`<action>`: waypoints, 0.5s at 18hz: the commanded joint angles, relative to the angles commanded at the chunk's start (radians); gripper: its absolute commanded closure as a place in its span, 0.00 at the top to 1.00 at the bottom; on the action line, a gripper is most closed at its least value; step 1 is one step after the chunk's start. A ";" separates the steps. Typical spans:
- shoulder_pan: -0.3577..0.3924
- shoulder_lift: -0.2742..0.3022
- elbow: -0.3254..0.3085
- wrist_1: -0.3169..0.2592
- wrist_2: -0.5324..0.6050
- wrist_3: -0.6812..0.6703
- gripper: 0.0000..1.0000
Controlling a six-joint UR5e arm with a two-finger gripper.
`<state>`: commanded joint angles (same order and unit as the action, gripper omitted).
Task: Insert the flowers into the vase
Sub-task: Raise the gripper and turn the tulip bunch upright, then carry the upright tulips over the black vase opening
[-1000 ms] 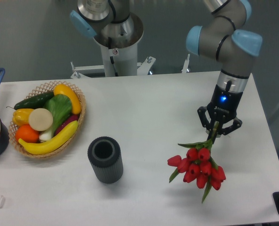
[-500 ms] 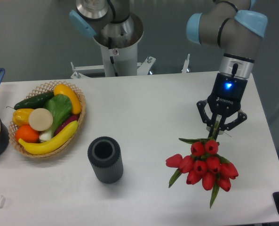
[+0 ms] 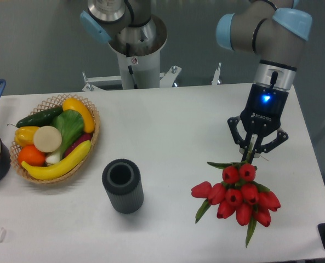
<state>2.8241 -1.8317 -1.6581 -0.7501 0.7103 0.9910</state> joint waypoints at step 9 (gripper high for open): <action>-0.058 -0.014 -0.025 0.021 -0.376 0.089 0.15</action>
<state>2.7658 -1.8454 -1.6827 -0.7286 0.3347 1.0796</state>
